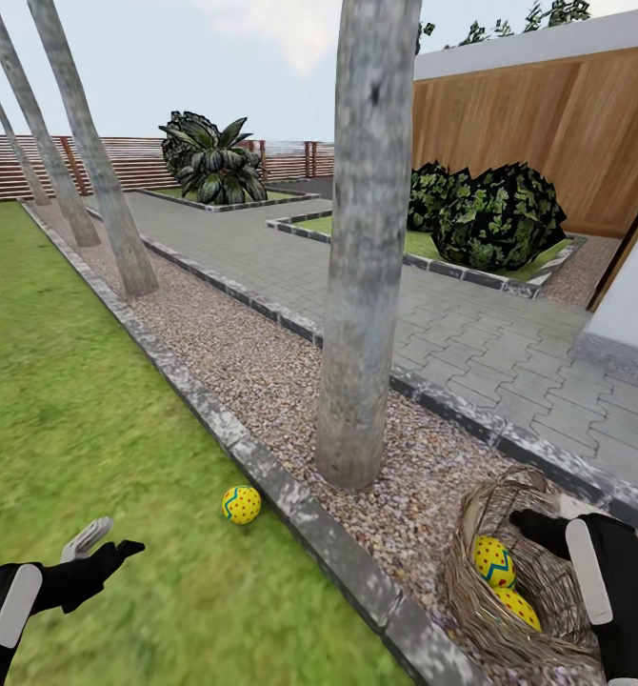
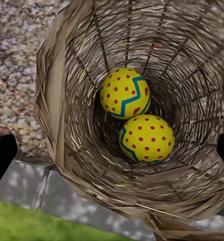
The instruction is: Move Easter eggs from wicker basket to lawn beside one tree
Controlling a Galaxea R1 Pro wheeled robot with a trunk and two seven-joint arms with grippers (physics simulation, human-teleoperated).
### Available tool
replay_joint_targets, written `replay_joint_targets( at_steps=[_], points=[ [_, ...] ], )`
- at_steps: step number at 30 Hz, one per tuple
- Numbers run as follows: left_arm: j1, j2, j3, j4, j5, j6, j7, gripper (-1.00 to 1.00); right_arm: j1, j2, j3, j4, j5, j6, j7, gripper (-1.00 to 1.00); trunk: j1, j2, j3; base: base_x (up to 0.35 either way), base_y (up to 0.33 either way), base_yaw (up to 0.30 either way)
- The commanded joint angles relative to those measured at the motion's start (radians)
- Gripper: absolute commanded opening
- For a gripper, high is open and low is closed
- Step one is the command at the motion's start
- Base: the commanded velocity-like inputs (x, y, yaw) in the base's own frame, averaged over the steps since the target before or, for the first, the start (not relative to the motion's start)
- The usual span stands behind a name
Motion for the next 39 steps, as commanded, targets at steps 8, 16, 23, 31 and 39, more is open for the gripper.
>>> replay_joint_targets(
  at_steps=[8, 16, 23, 31, 39],
  points=[
    [-0.001, 0.0, 0.002, 0.0, -0.008, 0.004, -0.009, 1.0, -0.014, -0.004, 0.002, 0.017, -0.013, -0.011, -0.009, 1.0, 0.0, 0.0, -0.001, 0.0, 0.0, 0.0],
    [-0.001, 0.001, 0.001, -0.002, -0.008, 0.004, -0.009, 1.0, -0.078, -0.007, 0.015, 0.168, -0.008, -0.051, -0.006, 1.0, 0.0, 0.0, -0.001, 0.0, 0.0, 0.0],
    [0.0, 0.0, -0.004, -0.017, -0.008, 0.005, -0.009, 1.0, -0.16, -0.057, 0.053, 0.34, -0.004, -0.146, -0.006, 1.0, 0.0, 0.0, -0.001, 0.0, 0.0, 0.0],
    [-0.001, -0.006, -0.005, -0.093, -0.005, 0.008, -0.014, 1.0, -0.167, -0.062, 0.09, 0.33, -0.002, -0.156, -0.008, 1.0, 0.0, 0.0, -0.001, 0.0, 0.0, 0.0],
    [-0.001, -0.015, -0.02, -0.219, -0.001, 0.019, -0.017, 1.0, -0.167, -0.062, 0.092, 0.328, -0.002, -0.156, -0.008, 1.0, 0.0, 0.0, -0.001, 0.0, 0.0, 0.0]
  ],
)
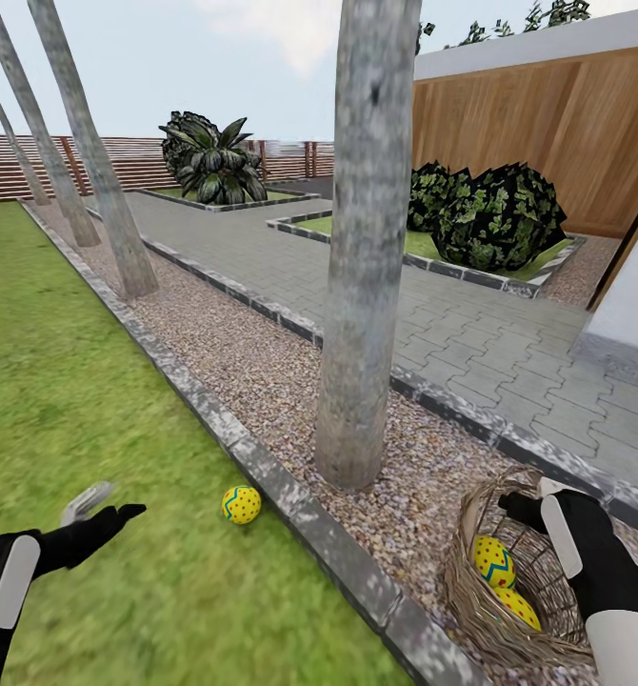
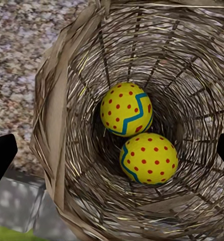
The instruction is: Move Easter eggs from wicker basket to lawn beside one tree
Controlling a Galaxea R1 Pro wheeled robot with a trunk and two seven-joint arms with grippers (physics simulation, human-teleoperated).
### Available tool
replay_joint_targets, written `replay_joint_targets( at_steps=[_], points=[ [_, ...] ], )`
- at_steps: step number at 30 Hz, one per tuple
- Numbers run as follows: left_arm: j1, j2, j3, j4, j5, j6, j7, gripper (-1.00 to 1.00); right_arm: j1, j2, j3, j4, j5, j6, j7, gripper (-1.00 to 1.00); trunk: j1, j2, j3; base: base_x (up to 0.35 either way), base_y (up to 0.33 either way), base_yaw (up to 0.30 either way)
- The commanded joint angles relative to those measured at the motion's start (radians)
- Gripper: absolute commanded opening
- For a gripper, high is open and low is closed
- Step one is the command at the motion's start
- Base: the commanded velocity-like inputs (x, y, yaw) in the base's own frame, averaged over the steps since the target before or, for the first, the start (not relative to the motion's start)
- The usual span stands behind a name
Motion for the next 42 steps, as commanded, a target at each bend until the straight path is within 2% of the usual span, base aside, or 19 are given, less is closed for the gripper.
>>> replay_joint_targets(
  at_steps=[1, 6, 13, 15, 16, 18, 20, 24, 27, 29, 30, 32, 36, 38, 42],
  points=[
    [-0.001, -0.002, -0.006, -0.008, -0.008, 0.005, -0.01, 1.0, -0.001, 0.0, 0.0, -0.001, -0.011, 0.003, -0.008, 1.0, 0.0, 0.0, -0.001, 0.0, 0.0, 0.0],
    [-0.002, -0.009, -0.054, -0.064, 0.003, 0.006, -0.017, 1.0, -0.001, 0.001, 0.0, 0.003, -0.011, 0.003, -0.008, 1.0, 0.0, 0.0, -0.001, 0.0, 0.0, 0.0],
    [-0.003, -0.032, -0.095, -0.119, 0.093, 0.005, -0.024, 1.0, -0.001, 0.003, 0.001, 0.007, -0.014, 0.004, -0.008, 1.0, 0.0, 0.0, -0.001, 0.0, 0.0, 0.0],
    [-0.006, -0.041, -0.121, -0.124, 0.113, 0.005, -0.024, 1.0, -0.001, 0.003, 0.001, 0.007, -0.014, 0.004, -0.008, 1.0, 0.0, 0.0, -0.001, 0.0, 0.0, 0.0],
    [-0.009, -0.047, -0.146, -0.128, 0.121, 0.005, -0.025, 1.0, -0.001, 0.003, 0.001, 0.007, -0.015, 0.004, -0.008, 1.0, 0.0, 0.0, -0.001, 0.0, 0.0, 0.0],
    [-0.017, -0.066, -0.188, -0.133, 0.126, 0.005, -0.025, 1.0, -0.001, 0.004, 0.002, 0.007, -0.015, 0.004, -0.007, 1.0, 0.0, 0.0, -0.001, 0.0, 0.0, 0.0],
    [-0.028, -0.09, -0.211, -0.136, 0.127, 0.005, -0.025, 1.0, -0.001, 0.004, 0.002, 0.006, -0.015, 0.004, -0.007, 1.0, 0.0, 0.0, -0.001, 0.0, 0.0, 0.0],
    [-0.057, -0.149, -0.228, -0.139, 0.128, 0.005, -0.025, 1.0, -0.001, 0.004, 0.002, 0.006, -0.015, 0.004, -0.007, 1.0, 0.0, 0.0, -0.001, 0.0, 0.0, 0.0],
    [-0.07, -0.171, -0.234, -0.138, 0.128, 0.006, -0.025, 1.0, -0.001, 0.004, 0.002, 0.006, -0.015, 0.004, -0.007, 1.0, 0.0, 0.0, -0.001, 0.0, 0.0, 0.0],
    [-0.076, -0.2, -0.275, -0.138, 0.128, 0.005, -0.025, 1.0, -0.001, 0.004, 0.002, 0.007, -0.015, 0.004, -0.007, 1.0, 0.0, 0.0, -0.001, 0.0, 0.0, 0.0],
    [-0.077, -0.205, -0.287, -0.139, 0.128, 0.005, -0.025, 1.0, -0.001, 0.004, 0.002, 0.007, -0.015, 0.004, -0.007, 1.0, 0.0, 0.0, -0.001, 0.0, 0.0, 0.0],
    [-0.079, -0.229, -0.351, -0.139, 0.128, 0.001, -0.025, 1.0, -0.001, 0.004, 0.002, 0.007, -0.015, 0.004, -0.007, 1.0, 0.0, 0.0, -0.001, 0.0, 0.0, 0.0],
    [-0.081, -0.259, -0.41, -0.139, 0.128, -0.004, -0.024, 1.0, -0.001, 0.003, 0.002, 0.006, -0.014, 0.004, -0.007, 1.0, 0.0, 0.0, -0.001, 0.0, 0.0, 0.0],
    [-0.082, -0.269, -0.423, -0.139, 0.128, -0.008, -0.025, 1.0, -0.001, 0.003, 0.002, 0.005, -0.014, 0.004, -0.007, 1.0, 0.0, 0.0, -0.001, 0.0, 0.0, 0.0],
    [-0.082, -0.269, -0.427, -0.137, 0.128, -0.011, -0.026, 1.0, -0.001, 0.003, 0.002, 0.006, -0.014, 0.004, -0.008, 1.0, 0.0, 0.0, -0.001, 0.0, 0.0, 0.0]
  ],
)
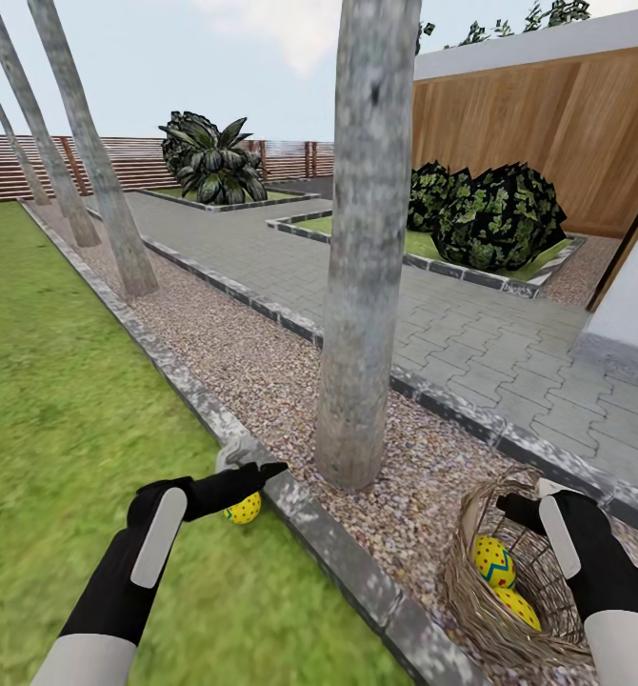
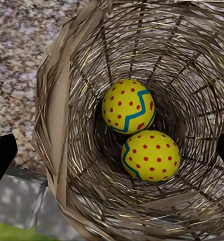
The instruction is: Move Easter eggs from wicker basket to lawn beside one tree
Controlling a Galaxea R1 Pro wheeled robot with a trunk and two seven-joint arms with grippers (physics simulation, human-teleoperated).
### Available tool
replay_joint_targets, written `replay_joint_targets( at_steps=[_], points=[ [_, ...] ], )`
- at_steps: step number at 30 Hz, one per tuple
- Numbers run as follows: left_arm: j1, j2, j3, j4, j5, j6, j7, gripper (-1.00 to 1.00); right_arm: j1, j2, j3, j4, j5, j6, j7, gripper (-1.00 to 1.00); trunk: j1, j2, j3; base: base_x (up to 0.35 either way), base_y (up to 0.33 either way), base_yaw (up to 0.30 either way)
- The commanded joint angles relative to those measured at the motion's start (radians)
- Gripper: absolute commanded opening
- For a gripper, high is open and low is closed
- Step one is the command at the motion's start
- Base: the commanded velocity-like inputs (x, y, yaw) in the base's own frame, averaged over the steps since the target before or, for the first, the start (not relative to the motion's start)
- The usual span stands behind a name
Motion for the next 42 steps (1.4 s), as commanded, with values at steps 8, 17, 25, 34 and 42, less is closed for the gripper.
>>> replay_joint_targets(
  at_steps=[8, 17, 25, 34, 42],
  points=[
    [-0.001, 0.002, 0.001, -0.011, -0.006, 0.008, -0.01, 1.0, 0.0, 0.0, 0.0, 0.004, -0.014, 0.002, -0.007, 1.0, 0.0, 0.0, -0.001, 0.0, 0.0, 0.0],
    [-0.001, 0.007, 0.0, -0.011, -0.006, 0.01, -0.035, 1.0, 0.0, 0.003, 0.002, 0.003, -0.011, 0.002, -0.007, 1.0, 0.0, 0.0, -0.001, 0.0, 0.0, 0.0],
    [-0.001, 0.008, 0.0, -0.012, -0.006, 0.011, -0.036, 1.0, 0.0, 0.004, 0.001, 0.003, -0.012, 0.002, -0.007, 1.0, 0.0, 0.0, -0.001, 0.0, 0.0, 0.0],
    [0.0, 0.008, 0.0, -0.012, -0.006, 0.013, -0.036, 1.0, 0.0, 0.001, 0.0, 0.026, -0.012, 0.002, -0.014, 1.0, 0.0, 0.0, -0.001, 0.0, 0.0, 0.0],
    [0.0, 0.009, 0.0, -0.012, -0.006, 0.013, -0.036, 1.0, 0.0, 0.003, 0.001, 0.03, -0.013, 0.003, -0.015, 1.0, 0.0, 0.0, 0.001, 0.0, 0.0, -0.144]
  ],
)
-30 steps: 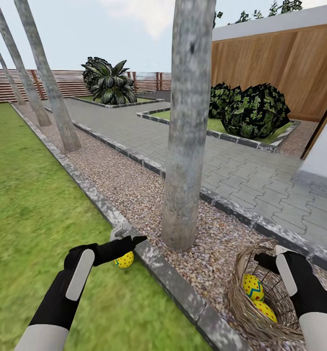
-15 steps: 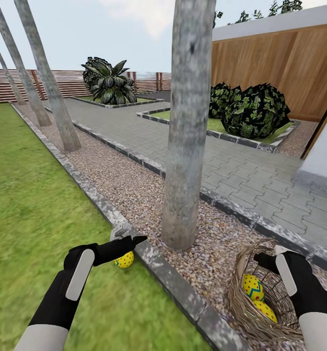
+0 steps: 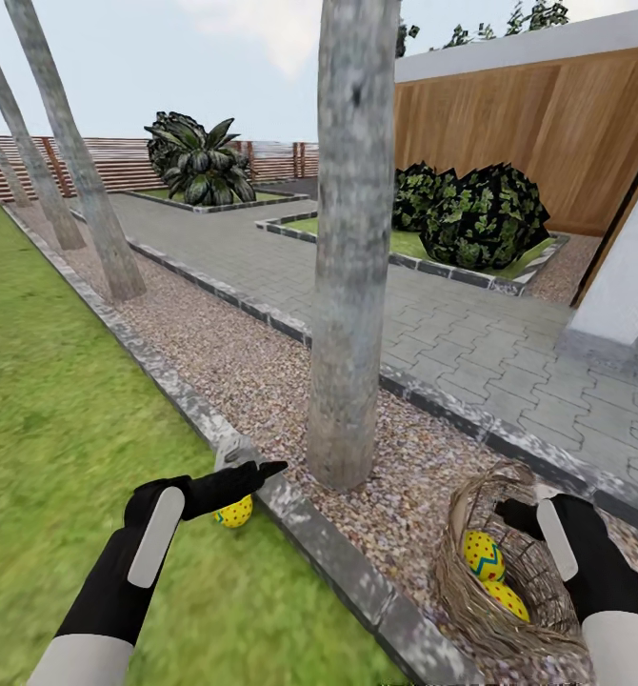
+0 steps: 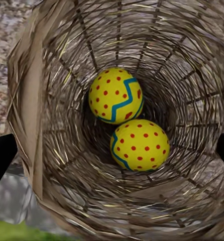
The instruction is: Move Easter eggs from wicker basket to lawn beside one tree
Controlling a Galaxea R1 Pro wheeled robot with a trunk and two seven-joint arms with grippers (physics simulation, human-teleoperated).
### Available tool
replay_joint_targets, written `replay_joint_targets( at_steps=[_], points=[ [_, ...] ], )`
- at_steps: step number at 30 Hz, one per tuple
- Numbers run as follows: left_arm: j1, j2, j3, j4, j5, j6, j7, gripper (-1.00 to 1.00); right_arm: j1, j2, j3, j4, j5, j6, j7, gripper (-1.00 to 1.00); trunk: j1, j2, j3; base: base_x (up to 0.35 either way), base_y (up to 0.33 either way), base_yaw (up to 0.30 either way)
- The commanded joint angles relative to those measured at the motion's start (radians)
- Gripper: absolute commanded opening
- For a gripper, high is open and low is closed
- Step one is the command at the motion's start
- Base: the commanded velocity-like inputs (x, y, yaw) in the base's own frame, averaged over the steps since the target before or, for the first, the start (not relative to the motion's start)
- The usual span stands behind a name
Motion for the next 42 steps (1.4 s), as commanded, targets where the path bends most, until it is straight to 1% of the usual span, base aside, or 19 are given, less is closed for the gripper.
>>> replay_joint_targets(
  at_steps=[1, 9, 21, 23, 24, 26, 27, 28, 29, 30, 32, 33, 36, 39, 42],
  points=[
    [-0.001, -0.001, 0.003, 0.0, -0.006, 0.006, -0.007, 1.0, -0.001, 0.0, 0.0, 0.0, -0.01, 0.003, -0.008, 1.0, 0.0, 0.0, 0.0, 0.0, 0.0, -0.261],
    [-0.001, -0.001, 0.003, 0.0, -0.006, 0.007, -0.007, 1.0, -0.001, -0.002, -0.001, 0.001, -0.012, 0.003, -0.005, 1.0, 0.0, 0.0, 0.003, 0.0, 0.0, -0.223],
    [-0.001, 0.0, 0.003, 0.0, -0.006, 0.007, -0.007, 1.0, -0.001, -0.001, 0.0, 0.008, -0.013, 0.004, -0.009, 1.0, 0.0, 0.0, 0.003, 0.0, 0.0, -0.011],
    [-0.001, 0.0, 0.004, 0.0, -0.006, 0.007, -0.007, 1.0, -0.015, -0.001, 0.001, 0.03, -0.013, 0.006, -0.01, 1.0, 0.0, 0.0, 0.003, 0.0, 0.0, 0.0],
    [-0.001, 0.0, 0.004, 0.0, -0.006, 0.006, -0.007, 1.0, -0.03, -0.001, 0.001, 0.056, -0.012, 0.006, -0.011, 1.0, 0.0, 0.0, 0.003, 0.0, 0.0, 0.0],
    [-0.001, 0.0, 0.004, 0.0, -0.006, 0.007, -0.007, 1.0, -0.077, -0.003, 0.001, 0.145, -0.01, 0.003, -0.011, 1.0, 0.0, 0.0, 0.003, 0.0, 0.0, 0.0],
    [-0.001, 0.0, 0.004, 0.0, -0.006, 0.006, -0.007, 1.0, -0.113, -0.003, 0.001, 0.214, -0.005, -0.001, -0.011, 1.0, 0.0, 0.0, 0.003, 0.0, 0.0, 0.0],
    [-0.001, 0.0, 0.004, 0.0, -0.006, 0.006, -0.007, 1.0, -0.163, -0.004, 0.001, 0.31, 0.01, -0.025, -0.011, 1.0, 0.0, 0.0, 0.003, 0.0, 0.0, 0.0],
    [-0.001, 0.0, 0.004, 0.0, -0.006, 0.006, -0.007, 1.0, -0.178, -0.005, 0.001, 0.337, 0.016, -0.036, -0.01, 1.0, 0.0, 0.0, 0.003, 0.0, 0.0, 0.0],
    [-0.001, 0.0, 0.004, 0.0, -0.006, 0.006, -0.007, 1.0, -0.213, -0.005, 0.001, 0.408, 0.044, -0.087, -0.01, 1.0, 0.0, 0.0, 0.003, 0.0, 0.0, 0.0],
    [-0.001, 0.0, 0.004, 0.0, -0.006, 0.005, -0.007, 1.0, -0.243, -0.004, 0.001, 0.467, 0.097, -0.142, -0.009, 1.0, 0.0, 0.0, 0.003, 0.0, 0.0, 0.0],
    [-0.001, -0.001, 0.004, 0.0, -0.006, 0.005, -0.007, 1.0, -0.255, -0.003, 0.001, 0.487, 0.124, -0.158, -0.007, 1.0, 0.0, 0.0, 0.003, 0.0, 0.0, 0.0],
    [-0.001, 0.0, 0.003, 0.0, -0.006, 0.005, -0.007, 1.0, -0.28, -0.003, 0.001, 0.514, 0.166, -0.177, -0.003, 1.0, 0.0, 0.0, 0.003, 0.0, 0.0, 0.0],
    [-0.001, 0.0, 0.004, 0.0, -0.006, 0.006, -0.007, 1.0, -0.292, -0.003, 0.0, 0.525, 0.18, -0.183, -0.002, 1.0, 0.0, 0.0, 0.003, 0.0, 0.0, 0.0],
    [-0.001, 0.0, 0.003, 0.0, -0.006, 0.005, -0.007, 1.0, -0.297, -0.004, 0.0, 0.529, 0.184, -0.184, -0.002, 1.0, 0.0, 0.0, 0.003, 0.0, 0.0, 0.0]
  ],
)
